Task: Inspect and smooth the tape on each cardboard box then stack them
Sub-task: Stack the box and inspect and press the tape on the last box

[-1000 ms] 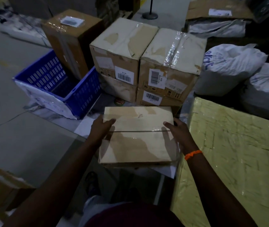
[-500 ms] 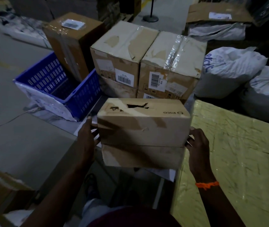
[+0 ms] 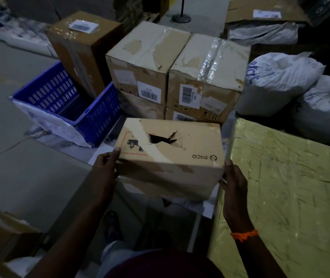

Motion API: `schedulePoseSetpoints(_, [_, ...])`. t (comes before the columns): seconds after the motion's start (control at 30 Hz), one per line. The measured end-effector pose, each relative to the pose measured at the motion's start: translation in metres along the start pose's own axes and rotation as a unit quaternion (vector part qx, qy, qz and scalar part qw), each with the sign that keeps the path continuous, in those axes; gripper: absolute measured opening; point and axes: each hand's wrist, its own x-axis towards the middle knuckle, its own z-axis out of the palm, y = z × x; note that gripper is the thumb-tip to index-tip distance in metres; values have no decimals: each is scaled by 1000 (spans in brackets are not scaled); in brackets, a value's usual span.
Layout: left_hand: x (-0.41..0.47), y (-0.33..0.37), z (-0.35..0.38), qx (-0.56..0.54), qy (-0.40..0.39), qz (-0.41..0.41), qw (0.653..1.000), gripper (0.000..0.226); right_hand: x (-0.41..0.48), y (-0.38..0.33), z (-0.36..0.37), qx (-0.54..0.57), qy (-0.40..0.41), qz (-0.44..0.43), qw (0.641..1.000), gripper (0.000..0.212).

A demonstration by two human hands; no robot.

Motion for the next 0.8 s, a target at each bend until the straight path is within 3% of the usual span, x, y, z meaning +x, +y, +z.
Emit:
schedulePoseSetpoints(0.1, [8, 4, -13, -74, 28, -30, 996, 19, 2, -8, 14, -34, -23, -57, 998, 33])
schedulePoseSetpoints(0.2, [25, 0, -40, -111, 57, -45, 991, 17, 6, -14, 34, -101, -102, -133, 981, 15])
schedulePoseSetpoints(0.3, [40, -4, -65, -111, 72, -60, 989, 26, 20, -2, 54, -134, -108, -113, 979, 57])
schedulePoseSetpoints(0.37, [47, -5, -79, -65, 80, -52, 993, 17, 33, 8, 59, -144, -91, 12, 985, 103])
schedulePoseSetpoints(0.43, [53, -4, -89, 21, 117, -21, 993, 17, 40, 17, 58, -143, -115, 133, 974, 124])
schedulePoseSetpoints(0.53, [48, 6, -90, 236, 169, 142, 946, 33, 33, 24, 61, -81, -181, 168, 966, 103])
schedulePoseSetpoints(0.6, [32, 26, -72, 259, 113, 240, 929, 32, 23, 19, 67, -54, -196, 137, 969, 82])
schedulePoseSetpoints(0.7, [-3, 56, -29, 179, -18, 234, 955, 49, 12, 10, 76, 22, -209, 115, 971, 68])
schedulePoseSetpoints(0.8, [-18, 70, -6, 141, -43, 220, 964, 66, 4, -1, 74, 34, -191, 86, 977, 69])
